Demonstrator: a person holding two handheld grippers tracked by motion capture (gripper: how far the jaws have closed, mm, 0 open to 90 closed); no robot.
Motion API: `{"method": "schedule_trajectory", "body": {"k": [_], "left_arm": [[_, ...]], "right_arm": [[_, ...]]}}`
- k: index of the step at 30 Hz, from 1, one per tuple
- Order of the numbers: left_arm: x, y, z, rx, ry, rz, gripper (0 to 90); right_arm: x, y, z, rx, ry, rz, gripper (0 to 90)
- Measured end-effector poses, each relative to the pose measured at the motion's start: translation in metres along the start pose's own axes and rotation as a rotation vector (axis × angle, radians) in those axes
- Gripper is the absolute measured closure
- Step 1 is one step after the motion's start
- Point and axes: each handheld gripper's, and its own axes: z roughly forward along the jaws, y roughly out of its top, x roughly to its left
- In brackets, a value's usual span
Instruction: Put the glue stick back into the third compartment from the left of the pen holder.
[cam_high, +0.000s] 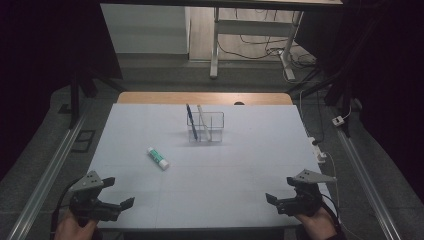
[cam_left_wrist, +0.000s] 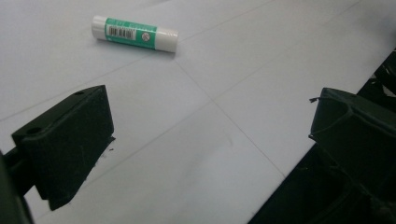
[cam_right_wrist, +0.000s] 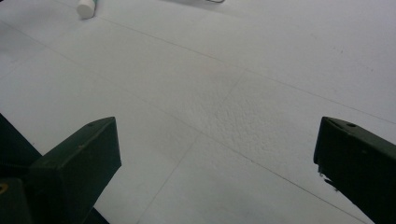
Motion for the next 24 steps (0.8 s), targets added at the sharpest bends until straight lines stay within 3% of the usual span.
{"method": "schedule_trajectory", "body": {"k": [7,14,24], "left_arm": [[0.004,0.008,0.014,0.025,0.007,0.017,0.0],[0.014,0.015,0.027,0.035,-0.011,-0.01,0.0],[0.025,0.032,0.045,0.069,0.0,0.001,0.0]], "right_arm": [[0.0,0.0,0.0,0.005,-0.001,0.0,0.1],[0.0,0.0,0.001,0.011,0.0,-0.001,0.1],[-0.001,0.0,0.001,0.018,0.002,0.002,0.1]]}}
